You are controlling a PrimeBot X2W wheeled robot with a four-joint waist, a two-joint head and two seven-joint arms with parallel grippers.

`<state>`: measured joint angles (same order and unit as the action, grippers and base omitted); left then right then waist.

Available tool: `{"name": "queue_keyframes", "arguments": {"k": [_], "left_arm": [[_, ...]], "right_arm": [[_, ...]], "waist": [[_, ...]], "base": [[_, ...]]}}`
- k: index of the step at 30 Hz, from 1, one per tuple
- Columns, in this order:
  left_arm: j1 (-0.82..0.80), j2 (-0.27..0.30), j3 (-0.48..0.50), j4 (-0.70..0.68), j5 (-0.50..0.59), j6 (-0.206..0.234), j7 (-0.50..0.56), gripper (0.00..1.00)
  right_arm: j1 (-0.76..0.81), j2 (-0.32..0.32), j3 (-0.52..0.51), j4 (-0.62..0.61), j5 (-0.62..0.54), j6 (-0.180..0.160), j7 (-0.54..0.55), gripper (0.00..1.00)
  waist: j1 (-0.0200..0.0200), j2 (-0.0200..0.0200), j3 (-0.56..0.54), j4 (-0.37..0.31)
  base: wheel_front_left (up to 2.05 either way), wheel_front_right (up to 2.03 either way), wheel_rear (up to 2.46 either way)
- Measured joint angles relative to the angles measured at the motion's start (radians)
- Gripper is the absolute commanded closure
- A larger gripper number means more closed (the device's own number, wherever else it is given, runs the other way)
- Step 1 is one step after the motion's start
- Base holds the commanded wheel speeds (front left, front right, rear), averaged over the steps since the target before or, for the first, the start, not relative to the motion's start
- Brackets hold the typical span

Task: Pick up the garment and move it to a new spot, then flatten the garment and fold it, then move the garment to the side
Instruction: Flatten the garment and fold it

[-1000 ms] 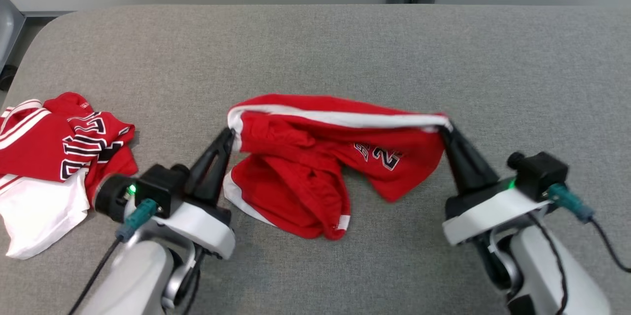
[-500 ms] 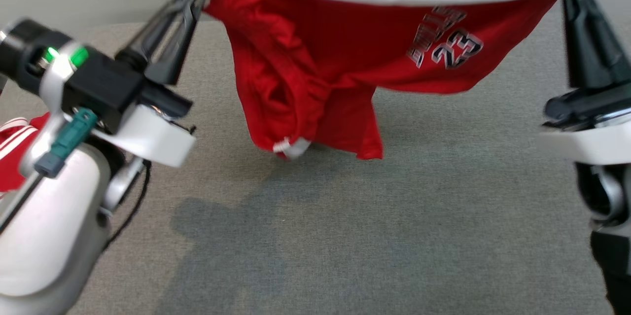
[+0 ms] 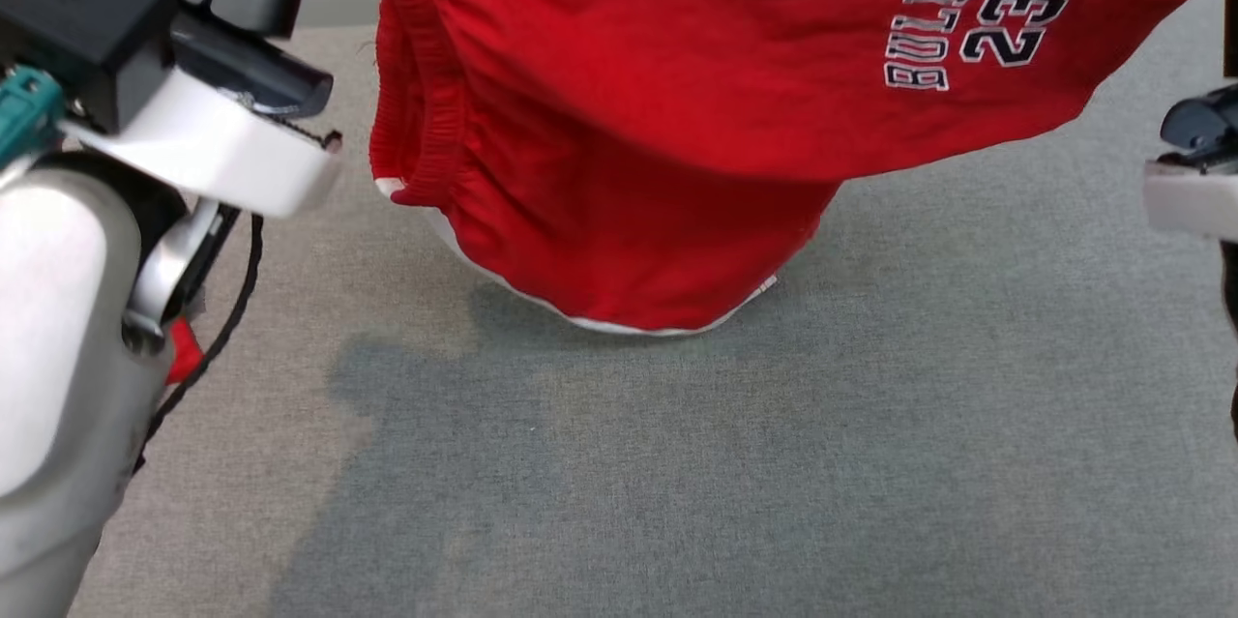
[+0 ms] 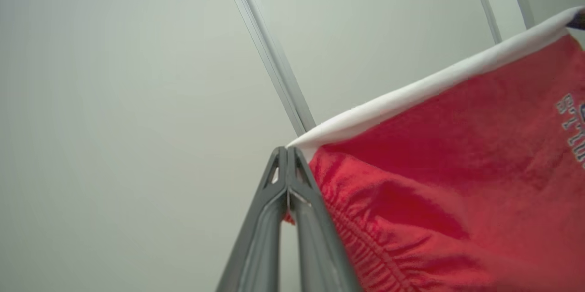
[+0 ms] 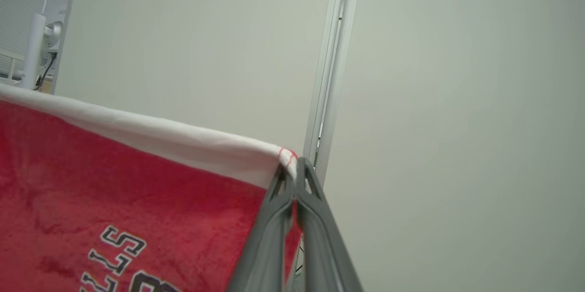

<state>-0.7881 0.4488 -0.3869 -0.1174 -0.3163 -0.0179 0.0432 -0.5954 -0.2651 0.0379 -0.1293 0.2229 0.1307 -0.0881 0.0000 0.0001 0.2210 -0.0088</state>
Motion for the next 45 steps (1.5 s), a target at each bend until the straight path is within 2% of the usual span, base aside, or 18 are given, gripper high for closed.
{"name": "queue_keyframes", "arguments": {"k": [5,11,18,22,29,35,41,45], "left_arm": [[-0.107,-0.034,0.003,0.122,-0.040,-0.039,-0.028,1.00],[-0.340,-0.100,-0.019,0.329,-0.054,-0.080,-0.081,1.00],[-0.605,-0.161,-0.022,0.626,-0.063,-0.097,-0.178,1.00],[-0.664,-0.184,-0.030,0.791,-0.069,-0.101,-0.209,1.00],[-0.599,-0.257,-0.047,1.068,-0.145,-0.107,-0.238,1.00],[-0.458,-0.336,-0.053,1.228,-0.226,-0.111,-0.268,1.00],[-0.374,-0.374,-0.064,1.295,-0.318,-0.112,-0.260,1.00],[-0.323,-0.380,-0.094,1.297,-0.329,-0.112,-0.286,1.00]], "right_arm": [[-0.121,-0.032,0.032,0.111,0.035,0.000,-0.009,1.00],[-0.393,-0.052,0.123,0.310,0.079,0.000,-0.054,1.00],[-0.719,-0.007,0.203,0.587,0.095,0.000,-0.133,1.00],[-0.814,0.042,0.246,0.755,0.094,0.000,-0.152,1.00],[-0.800,0.126,0.317,1.052,0.141,0.000,-0.162,1.00],[-0.681,0.166,0.371,1.209,0.208,0.000,-0.169,1.00],[-0.587,0.188,0.414,1.255,0.277,0.000,-0.171,1.00],[-0.500,0.185,0.402,1.191,0.311,0.000,-0.173,1.00]], "waist": [[0.0000,0.0000,0.055,-0.004],[0.0000,-0.0001,0.129,-0.012],[0.0000,-0.0001,0.169,-0.035],[0.0000,0.0000,0.181,-0.044],[0.0000,0.0000,0.201,-0.033],[0.0000,0.0000,0.217,-0.016],[0.0000,-0.0001,0.222,-0.011],[0.0000,0.0000,0.202,-0.013]], "base": [[0.00,0.00,0.00],[0.00,0.00,0.00],[0.00,0.00,0.00],[0.00,0.00,0.00],[0.00,0.00,0.00],[0.00,0.00,0.00],[0.00,0.00,0.00],[0.00,0.00,0.00]]}}
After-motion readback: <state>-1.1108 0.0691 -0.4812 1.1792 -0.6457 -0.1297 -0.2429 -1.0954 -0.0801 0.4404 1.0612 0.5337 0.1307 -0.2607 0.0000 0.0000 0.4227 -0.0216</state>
